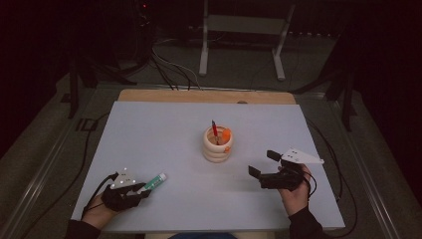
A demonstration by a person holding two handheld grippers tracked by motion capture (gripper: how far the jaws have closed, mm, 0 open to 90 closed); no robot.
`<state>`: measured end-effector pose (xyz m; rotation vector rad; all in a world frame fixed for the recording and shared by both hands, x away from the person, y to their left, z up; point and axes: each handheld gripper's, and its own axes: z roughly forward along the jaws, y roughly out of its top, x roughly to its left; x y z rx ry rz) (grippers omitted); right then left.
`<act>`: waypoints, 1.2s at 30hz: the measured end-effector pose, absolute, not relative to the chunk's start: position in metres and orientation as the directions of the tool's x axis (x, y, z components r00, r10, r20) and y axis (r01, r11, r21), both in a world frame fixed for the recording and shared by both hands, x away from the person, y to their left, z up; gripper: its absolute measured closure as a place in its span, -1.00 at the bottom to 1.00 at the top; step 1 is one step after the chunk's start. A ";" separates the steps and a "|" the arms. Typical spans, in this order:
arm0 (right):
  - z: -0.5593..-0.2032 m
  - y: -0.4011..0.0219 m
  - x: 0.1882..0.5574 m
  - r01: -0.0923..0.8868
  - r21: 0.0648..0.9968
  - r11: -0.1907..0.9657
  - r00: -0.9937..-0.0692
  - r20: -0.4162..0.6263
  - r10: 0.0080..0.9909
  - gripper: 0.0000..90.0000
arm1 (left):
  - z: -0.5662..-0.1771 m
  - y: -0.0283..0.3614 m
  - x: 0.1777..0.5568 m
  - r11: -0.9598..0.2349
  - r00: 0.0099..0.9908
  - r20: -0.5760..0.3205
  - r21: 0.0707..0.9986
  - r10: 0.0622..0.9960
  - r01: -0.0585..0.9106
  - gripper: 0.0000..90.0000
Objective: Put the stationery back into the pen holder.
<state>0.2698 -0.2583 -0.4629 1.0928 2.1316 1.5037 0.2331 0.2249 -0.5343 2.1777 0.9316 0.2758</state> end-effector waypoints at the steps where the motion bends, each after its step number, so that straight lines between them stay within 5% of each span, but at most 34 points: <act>1: -0.463 -0.259 0.270 0.405 0.902 0.152 -0.658 0.172 0.733 -0.95 | -0.533 0.224 0.234 -0.464 0.714 -0.086 0.705 0.695 0.537 0.47; 36: -0.457 -0.242 0.264 0.309 0.915 0.261 -0.752 0.067 0.656 -0.95 | -0.483 0.157 0.260 -0.545 0.853 -0.092 0.732 0.514 0.408 0.47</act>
